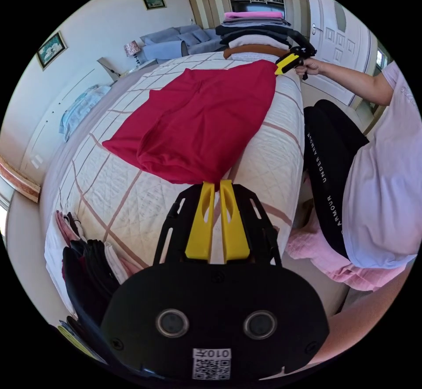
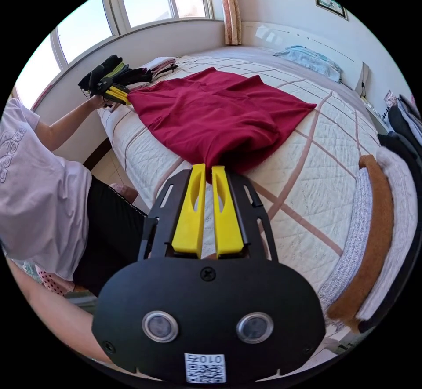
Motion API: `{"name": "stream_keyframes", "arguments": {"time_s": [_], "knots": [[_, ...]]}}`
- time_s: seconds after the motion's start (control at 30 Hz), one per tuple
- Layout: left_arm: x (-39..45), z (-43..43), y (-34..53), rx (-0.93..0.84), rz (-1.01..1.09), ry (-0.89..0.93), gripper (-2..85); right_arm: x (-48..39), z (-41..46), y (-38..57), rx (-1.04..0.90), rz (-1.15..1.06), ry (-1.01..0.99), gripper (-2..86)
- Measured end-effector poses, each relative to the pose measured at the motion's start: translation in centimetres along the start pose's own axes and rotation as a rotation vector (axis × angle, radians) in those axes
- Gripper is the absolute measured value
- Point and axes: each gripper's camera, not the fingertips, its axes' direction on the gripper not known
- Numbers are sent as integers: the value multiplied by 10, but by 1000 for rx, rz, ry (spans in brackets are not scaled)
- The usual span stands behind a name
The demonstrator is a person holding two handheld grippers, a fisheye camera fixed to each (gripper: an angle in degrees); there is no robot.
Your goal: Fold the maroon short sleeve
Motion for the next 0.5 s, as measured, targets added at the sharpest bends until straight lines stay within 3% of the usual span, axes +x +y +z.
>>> {"name": "stream_keyframes", "arguments": {"time_s": [0.17, 0.3, 0.5], "knots": [[-12, -29, -4, -66, -26, 166, 5, 0, -44, 7, -38, -36, -106, 40], [-2, 10, 23, -151, -81, 285, 4, 4, -2, 35, -174, 10, -165, 39], [11, 20, 64, 11, -149, 189, 10, 12, 14, 77, -45, 108, -158, 39]]}}
